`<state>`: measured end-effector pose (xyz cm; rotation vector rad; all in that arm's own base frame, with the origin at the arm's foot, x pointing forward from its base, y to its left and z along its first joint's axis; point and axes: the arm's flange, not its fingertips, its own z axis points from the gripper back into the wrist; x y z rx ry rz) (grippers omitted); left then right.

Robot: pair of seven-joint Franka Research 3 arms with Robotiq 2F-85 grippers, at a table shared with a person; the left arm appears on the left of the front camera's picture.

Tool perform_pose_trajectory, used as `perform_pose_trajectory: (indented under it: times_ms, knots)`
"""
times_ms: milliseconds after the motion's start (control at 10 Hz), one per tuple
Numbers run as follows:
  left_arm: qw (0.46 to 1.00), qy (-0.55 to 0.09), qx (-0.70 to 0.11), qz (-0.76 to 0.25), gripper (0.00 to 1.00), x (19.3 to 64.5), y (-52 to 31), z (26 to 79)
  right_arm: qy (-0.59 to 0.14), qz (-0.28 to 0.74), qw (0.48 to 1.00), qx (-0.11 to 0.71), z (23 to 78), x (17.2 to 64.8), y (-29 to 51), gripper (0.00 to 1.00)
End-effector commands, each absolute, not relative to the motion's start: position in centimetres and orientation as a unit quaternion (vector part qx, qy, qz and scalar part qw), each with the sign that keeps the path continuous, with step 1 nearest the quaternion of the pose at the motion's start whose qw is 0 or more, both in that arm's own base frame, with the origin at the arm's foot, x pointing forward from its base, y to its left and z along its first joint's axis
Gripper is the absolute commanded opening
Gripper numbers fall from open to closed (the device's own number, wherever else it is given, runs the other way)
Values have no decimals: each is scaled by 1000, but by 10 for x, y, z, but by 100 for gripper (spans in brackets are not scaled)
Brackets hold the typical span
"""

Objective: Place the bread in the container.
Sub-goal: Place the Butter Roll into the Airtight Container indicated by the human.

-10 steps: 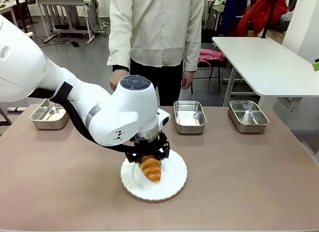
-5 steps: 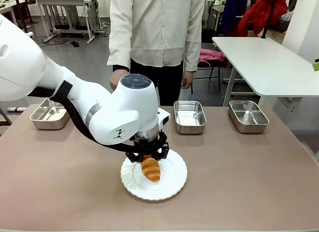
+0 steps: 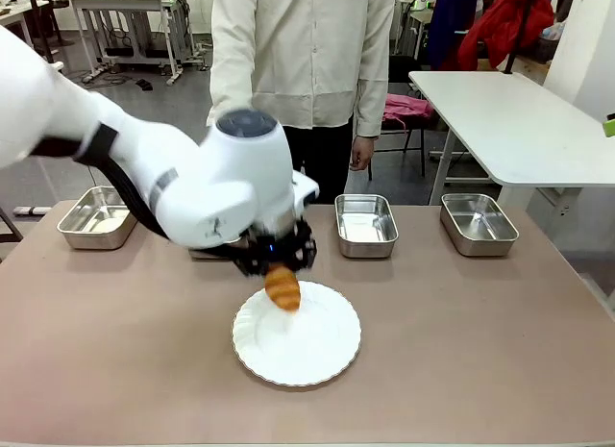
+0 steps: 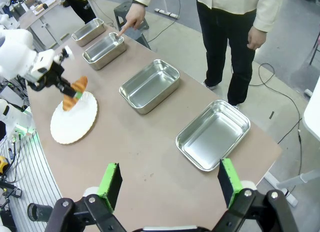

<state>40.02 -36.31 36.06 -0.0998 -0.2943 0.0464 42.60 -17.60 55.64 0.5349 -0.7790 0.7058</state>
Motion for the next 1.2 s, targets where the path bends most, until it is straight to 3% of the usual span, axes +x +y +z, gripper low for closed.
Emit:
perform_pose_trajectory:
  times_ms: [0, 500, 800, 1100]
  knots:
    - [986, -156, -61, -4, 48, 424, -347, 405, -374, 335, 826, 256, 558, 426, -175, 100]
    - [992, -126, -30, -9, 48, 537, -271, 446, -374, 335, 826, 256, 558, 426, -175, 100]
    - [993, -111, -35, -26, 48, 592, -238, 431, -374, 335, 826, 256, 558, 426, -175, 100]
    - [995, -76, -39, -49, 48, 614, -227, 396, -374, 335, 826, 256, 558, 426, -175, 100]
